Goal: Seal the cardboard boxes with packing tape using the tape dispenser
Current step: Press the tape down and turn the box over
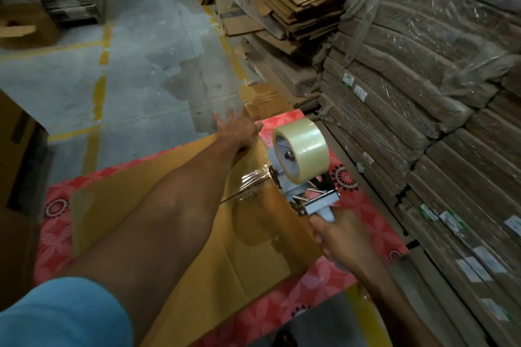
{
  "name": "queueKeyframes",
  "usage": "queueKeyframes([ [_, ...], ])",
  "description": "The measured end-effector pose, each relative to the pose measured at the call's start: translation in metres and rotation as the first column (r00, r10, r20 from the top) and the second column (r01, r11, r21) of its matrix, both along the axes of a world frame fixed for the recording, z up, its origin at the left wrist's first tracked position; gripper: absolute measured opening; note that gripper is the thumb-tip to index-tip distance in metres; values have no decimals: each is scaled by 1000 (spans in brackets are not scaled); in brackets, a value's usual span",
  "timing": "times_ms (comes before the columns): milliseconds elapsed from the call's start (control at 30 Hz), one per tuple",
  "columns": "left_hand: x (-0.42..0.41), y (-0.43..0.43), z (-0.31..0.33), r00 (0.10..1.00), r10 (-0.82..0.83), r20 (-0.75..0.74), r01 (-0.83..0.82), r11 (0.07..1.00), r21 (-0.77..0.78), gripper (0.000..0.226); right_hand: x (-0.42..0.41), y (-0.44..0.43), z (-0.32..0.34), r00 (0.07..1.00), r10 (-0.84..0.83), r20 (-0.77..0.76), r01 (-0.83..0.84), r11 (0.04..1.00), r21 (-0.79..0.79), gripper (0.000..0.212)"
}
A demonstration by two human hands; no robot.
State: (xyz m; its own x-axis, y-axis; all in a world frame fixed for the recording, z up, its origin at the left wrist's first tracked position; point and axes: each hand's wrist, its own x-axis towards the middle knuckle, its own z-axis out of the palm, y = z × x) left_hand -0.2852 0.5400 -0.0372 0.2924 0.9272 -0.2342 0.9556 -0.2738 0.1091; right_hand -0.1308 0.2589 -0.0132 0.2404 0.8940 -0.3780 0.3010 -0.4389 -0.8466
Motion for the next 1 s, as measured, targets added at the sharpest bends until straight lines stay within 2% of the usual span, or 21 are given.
queueKeyframes([
  [100, 12, -31, -7, 973, 130, 191, -177, 951, 253, 65, -2, 1, -1, 1000, -8, 5, 8, 1000, 27, 31],
  [167, 16, -54, -15, 952, 130, 277, -197, 952, 233, 66, -1, 1, -3, 999, -11, -34, 12, 999, 34, 23],
  [200, 15, -60, -22, 964, 105, 246, -154, 970, 187, 70, 0, 1, -4, 999, -6, -44, 8, 999, 40, 21],
  [267, 11, -66, -31, 992, 44, 116, -58, 991, 119, 90, 1, 3, -7, 1000, 20, 0, -20, 998, 52, 21],
  [400, 3, -49, -34, 998, 30, 47, -37, 989, 140, 103, -2, 26, -6, 994, 46, 101, -57, 993, 102, 30],
  [533, -1, -29, -28, 999, 35, 26, -39, 987, 159, 97, -4, 51, -1, 991, 34, 127, -46, 994, 95, 32],
  [667, -2, -27, -31, 999, 23, 35, -29, 985, 167, 96, -4, 42, 2, 994, 25, 107, -31, 998, 58, 25],
  [800, 1, -29, -30, 996, 34, 84, -50, 981, 189, 72, 11, -7, 3, 998, 15, 60, -15, 1000, 0, 32],
  [900, 4, -28, -28, 992, 74, 98, -91, 980, 177, 76, 22, -42, 0, 1000, -5, 3, 5, 1000, -17, 30],
  [1000, 10, -38, -23, 990, 103, 95, -119, 976, 181, 77, 23, -48, -8, 1000, -9, 30, 9, 1000, 12, 37],
])
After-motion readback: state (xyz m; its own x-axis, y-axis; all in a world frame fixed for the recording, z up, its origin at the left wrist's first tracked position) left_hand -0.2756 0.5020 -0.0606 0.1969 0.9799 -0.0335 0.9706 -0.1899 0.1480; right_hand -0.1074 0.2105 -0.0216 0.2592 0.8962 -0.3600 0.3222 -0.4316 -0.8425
